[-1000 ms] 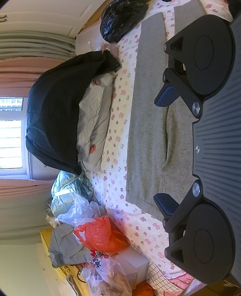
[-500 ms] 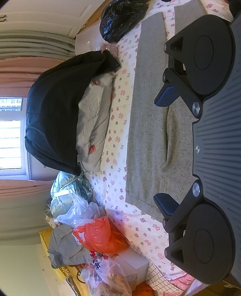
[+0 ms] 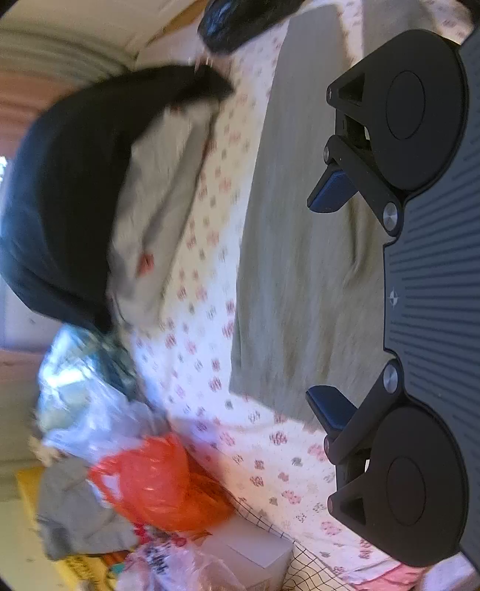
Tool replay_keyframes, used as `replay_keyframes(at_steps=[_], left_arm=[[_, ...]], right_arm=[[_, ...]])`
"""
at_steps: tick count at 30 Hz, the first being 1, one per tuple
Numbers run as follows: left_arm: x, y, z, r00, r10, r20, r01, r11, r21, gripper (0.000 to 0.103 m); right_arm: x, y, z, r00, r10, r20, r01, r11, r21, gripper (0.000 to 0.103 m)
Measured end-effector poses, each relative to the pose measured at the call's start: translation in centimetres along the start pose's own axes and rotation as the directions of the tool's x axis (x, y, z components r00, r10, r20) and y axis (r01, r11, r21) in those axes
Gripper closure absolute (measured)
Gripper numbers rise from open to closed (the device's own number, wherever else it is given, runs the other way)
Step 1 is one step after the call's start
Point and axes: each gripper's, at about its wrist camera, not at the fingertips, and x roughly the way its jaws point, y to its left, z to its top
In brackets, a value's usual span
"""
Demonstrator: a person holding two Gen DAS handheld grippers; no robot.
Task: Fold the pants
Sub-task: 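Lower both tools toward the sweatpants leg ends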
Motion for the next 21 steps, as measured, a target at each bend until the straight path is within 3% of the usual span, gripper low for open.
replay_keyframes(at_steps=[6, 13, 17, 21], left_arm=[[9.4, 7.1, 4.2, 0.995, -0.055, -0.082, 0.051, 0.997, -0.056, 0.002], [20.0, 13.8, 7.0, 0.974, -0.144, -0.175, 0.103, 0.968, -0.227, 0.002], [24.6, 16.2, 7.8, 0.964, -0.142, -0.223, 0.076, 0.957, -0.282, 0.002], [27.3, 16.8, 8.2, 0.956, -0.183, -0.229, 0.119, 0.956, -0.268, 0.002]], right_arm=[[6.1, -7.3, 3.4, 0.999, 0.031, -0.026, -0.029, 0.996, 0.086, 0.001], [11.8, -11.4, 4.8, 0.992, -0.033, -0.121, 0.043, 0.996, 0.081, 0.001], [14.7, -13.9, 4.8, 0.981, -0.068, -0.181, 0.082, 0.994, 0.071, 0.001], [17.2, -17.0, 4.8, 0.976, -0.080, -0.200, 0.106, 0.987, 0.120, 0.001]])
